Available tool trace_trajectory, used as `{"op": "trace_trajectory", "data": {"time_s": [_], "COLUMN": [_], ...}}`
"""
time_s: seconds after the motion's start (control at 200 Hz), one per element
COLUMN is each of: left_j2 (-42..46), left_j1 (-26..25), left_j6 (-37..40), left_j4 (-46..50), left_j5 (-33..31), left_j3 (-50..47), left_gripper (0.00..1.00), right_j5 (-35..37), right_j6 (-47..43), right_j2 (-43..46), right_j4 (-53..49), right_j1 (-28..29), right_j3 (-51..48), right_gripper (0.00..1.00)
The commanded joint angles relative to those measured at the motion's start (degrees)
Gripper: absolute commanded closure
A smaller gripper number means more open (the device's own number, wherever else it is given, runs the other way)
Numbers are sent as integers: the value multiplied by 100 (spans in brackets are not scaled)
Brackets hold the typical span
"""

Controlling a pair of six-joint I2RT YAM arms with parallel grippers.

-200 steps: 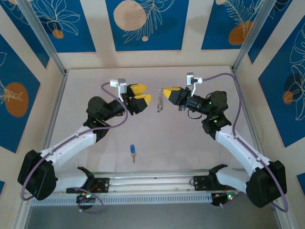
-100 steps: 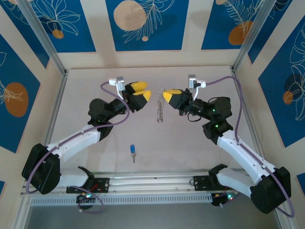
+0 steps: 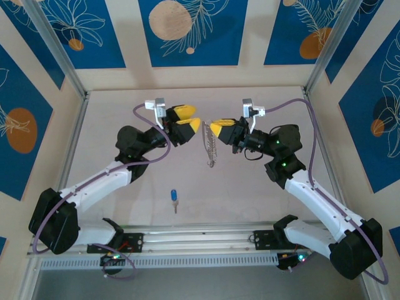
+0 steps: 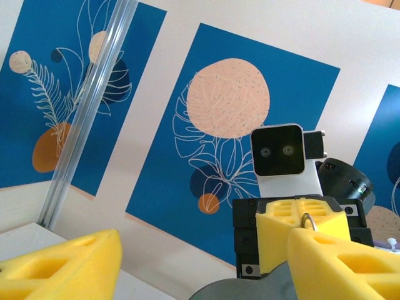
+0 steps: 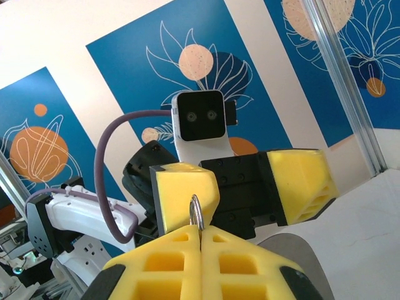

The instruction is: Put the keys on the keyring

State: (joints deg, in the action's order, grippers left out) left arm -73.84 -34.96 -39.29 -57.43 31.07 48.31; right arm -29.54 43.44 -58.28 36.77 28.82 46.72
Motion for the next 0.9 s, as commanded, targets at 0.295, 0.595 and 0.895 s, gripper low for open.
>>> {"op": "trace_trajectory", "data": {"time_s": [0.295, 0.595, 0.895], "left_j2": [-299, -214, 11], "left_j1": [-46, -81, -112], "left_j6": [-138, -164, -118], "left_j4": [-488, -606, -607], "left_j5": [434, 333, 184], "left_j3": [324, 252, 121], "left_gripper": [36, 36, 32], "right_j5": [21, 88, 312], "right_j6": [-109, -84, -44], "right_j2": [-165, -167, 19], "right_j4": [183, 211, 165], "right_j1": [-17, -59, -151], "right_j3": [246, 224, 92], "right_gripper": [100, 100, 100]}}
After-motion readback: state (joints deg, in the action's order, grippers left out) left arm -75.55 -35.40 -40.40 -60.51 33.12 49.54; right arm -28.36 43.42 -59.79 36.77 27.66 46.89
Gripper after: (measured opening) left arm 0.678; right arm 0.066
